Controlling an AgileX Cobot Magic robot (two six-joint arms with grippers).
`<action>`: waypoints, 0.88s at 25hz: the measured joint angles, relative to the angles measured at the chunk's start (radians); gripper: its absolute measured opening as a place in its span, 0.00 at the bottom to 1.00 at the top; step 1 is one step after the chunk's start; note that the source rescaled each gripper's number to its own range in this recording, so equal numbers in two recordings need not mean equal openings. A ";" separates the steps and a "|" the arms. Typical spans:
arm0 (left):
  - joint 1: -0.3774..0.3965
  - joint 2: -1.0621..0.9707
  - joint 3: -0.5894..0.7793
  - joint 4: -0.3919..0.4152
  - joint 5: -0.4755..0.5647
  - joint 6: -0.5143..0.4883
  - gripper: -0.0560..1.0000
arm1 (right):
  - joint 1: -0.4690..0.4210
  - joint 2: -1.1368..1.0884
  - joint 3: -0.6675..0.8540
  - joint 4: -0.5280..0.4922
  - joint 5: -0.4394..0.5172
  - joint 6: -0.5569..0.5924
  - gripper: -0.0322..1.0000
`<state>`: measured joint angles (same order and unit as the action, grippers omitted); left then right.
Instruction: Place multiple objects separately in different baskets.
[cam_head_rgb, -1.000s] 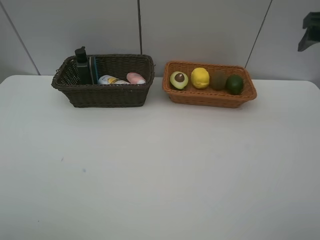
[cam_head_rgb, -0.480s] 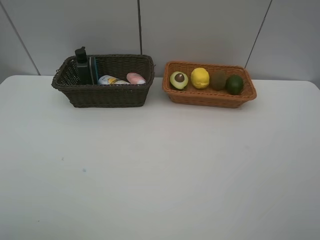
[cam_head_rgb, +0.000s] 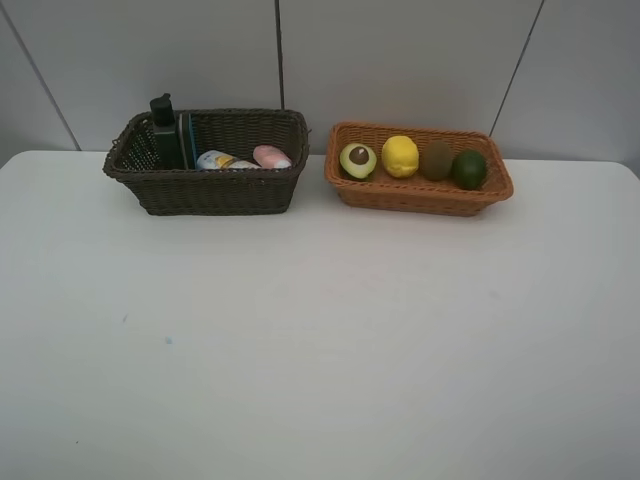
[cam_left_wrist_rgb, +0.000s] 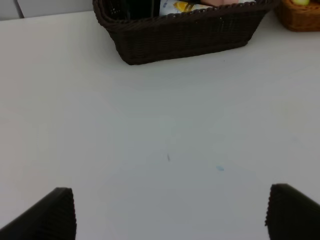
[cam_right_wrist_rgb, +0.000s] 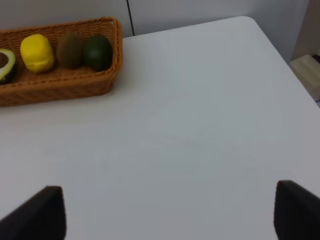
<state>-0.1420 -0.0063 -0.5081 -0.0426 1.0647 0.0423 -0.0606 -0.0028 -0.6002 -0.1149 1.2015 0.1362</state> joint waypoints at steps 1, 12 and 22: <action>0.000 0.000 0.000 0.000 0.000 0.000 1.00 | 0.000 0.000 0.013 0.004 0.006 -0.003 1.00; 0.000 0.000 0.000 0.000 0.000 0.000 1.00 | 0.000 -0.001 0.063 0.016 -0.097 -0.016 1.00; 0.000 0.000 0.000 -0.002 0.000 0.000 1.00 | 0.000 -0.001 0.077 0.048 -0.124 -0.056 1.00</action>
<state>-0.1420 -0.0063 -0.5081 -0.0447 1.0647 0.0423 -0.0606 -0.0036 -0.5229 -0.0670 1.0775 0.0806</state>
